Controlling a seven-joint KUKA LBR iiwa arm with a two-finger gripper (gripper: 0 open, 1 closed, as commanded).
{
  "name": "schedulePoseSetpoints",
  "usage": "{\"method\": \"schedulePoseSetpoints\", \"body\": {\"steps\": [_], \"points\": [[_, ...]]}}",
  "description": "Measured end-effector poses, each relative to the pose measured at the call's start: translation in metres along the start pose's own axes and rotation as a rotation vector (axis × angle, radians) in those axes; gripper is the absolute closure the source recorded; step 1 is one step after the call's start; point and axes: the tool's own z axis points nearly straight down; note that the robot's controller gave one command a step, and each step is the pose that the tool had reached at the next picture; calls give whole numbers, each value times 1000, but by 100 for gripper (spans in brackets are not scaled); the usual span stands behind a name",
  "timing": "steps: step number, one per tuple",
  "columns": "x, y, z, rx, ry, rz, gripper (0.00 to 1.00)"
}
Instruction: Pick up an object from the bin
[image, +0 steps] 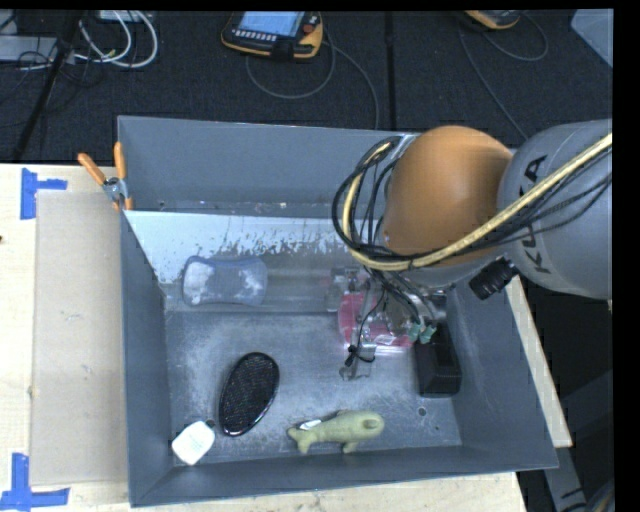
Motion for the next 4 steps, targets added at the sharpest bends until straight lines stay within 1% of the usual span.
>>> {"method": "schedulePoseSetpoints", "body": {"steps": [1,2,3,4], "points": [[-2,0,-4,-1,-8,2,0],[9,13,13,1,-14,-43,0],[-8,36,73,-1,-11,-149,0],[16,71,102,3,-11,-118,0]]}}
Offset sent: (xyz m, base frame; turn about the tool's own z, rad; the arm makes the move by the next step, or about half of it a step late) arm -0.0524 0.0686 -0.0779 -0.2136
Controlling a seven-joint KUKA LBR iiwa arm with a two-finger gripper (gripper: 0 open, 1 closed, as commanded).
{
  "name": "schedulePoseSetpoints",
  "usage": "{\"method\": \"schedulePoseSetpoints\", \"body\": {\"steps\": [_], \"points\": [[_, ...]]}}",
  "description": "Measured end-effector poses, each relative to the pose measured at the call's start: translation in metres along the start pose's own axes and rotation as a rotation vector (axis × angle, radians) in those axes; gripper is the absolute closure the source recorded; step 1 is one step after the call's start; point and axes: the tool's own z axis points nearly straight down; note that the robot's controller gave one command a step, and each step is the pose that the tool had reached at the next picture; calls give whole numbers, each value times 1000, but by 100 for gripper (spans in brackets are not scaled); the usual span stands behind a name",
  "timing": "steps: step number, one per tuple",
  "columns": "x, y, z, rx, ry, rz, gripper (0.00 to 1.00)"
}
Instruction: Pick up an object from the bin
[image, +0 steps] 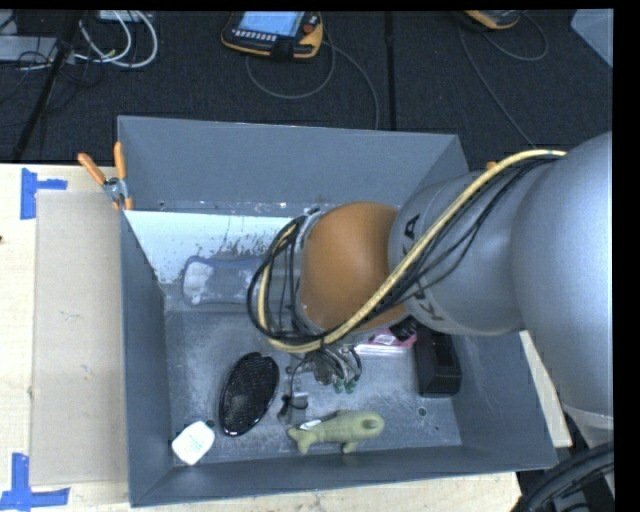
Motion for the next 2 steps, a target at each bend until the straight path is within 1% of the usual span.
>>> {"method": "schedulePoseSetpoints", "body": {"steps": [1,2], "points": [[17,41,22,-5,7,-37,0],[-5,54,43,-1,-2,-261,0]]}}
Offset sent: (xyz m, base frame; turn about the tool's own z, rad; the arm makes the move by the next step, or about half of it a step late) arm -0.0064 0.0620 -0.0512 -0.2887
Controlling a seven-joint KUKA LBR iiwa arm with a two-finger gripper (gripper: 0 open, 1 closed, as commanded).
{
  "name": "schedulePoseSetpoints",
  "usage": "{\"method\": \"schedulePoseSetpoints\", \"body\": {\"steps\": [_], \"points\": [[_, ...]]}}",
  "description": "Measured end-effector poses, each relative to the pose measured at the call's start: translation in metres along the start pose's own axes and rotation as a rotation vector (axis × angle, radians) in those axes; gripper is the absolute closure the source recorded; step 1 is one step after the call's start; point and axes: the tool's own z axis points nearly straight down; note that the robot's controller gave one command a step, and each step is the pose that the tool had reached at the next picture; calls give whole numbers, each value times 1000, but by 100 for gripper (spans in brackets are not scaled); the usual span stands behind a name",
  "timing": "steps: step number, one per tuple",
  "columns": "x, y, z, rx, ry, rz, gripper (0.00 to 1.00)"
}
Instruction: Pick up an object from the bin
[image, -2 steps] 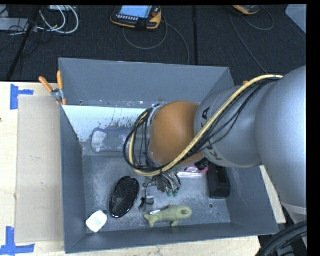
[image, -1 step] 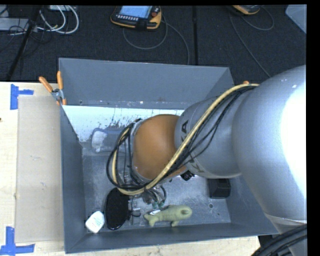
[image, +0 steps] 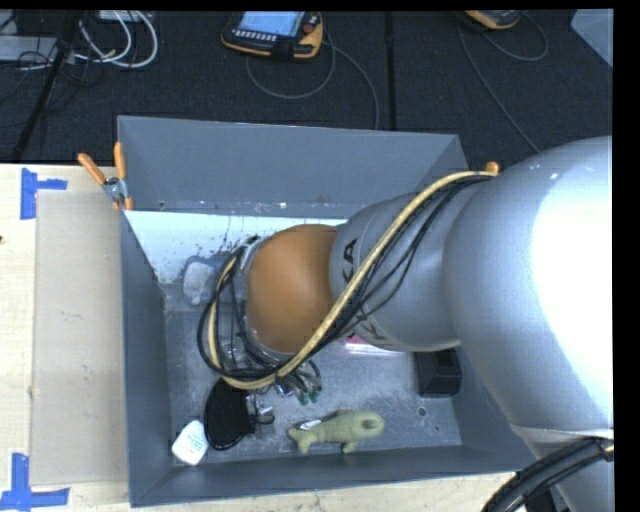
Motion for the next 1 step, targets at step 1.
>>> {"method": "schedulePoseSetpoints", "body": {"steps": [1], "points": [[13,9,7,-5,9,-5,0]]}}
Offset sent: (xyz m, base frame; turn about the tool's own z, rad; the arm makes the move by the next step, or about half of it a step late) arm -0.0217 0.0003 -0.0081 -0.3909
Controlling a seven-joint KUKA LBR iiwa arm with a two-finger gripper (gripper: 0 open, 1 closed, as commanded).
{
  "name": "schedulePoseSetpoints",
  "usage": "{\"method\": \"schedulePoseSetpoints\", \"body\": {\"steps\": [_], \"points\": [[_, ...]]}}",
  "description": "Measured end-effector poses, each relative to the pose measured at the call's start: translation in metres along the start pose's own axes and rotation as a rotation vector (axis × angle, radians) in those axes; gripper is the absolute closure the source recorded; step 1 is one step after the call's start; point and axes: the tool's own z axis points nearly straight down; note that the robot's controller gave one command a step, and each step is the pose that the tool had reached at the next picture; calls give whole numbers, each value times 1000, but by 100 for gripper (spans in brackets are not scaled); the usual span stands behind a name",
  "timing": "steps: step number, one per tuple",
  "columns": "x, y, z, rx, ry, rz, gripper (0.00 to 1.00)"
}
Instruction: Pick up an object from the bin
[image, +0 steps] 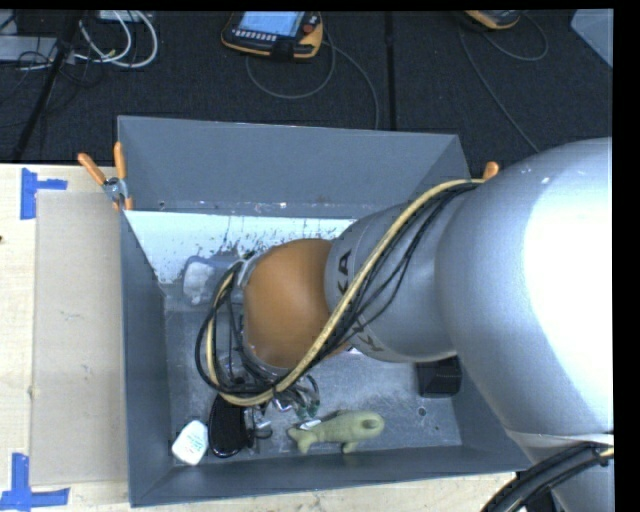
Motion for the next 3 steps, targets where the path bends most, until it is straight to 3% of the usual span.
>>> {"method": "schedulePoseSetpoints", "body": {"steps": [1,3], "points": [[6,-2,1,7,-12,-382,100],[6,-2,1,7,-11,-377,100]]}}
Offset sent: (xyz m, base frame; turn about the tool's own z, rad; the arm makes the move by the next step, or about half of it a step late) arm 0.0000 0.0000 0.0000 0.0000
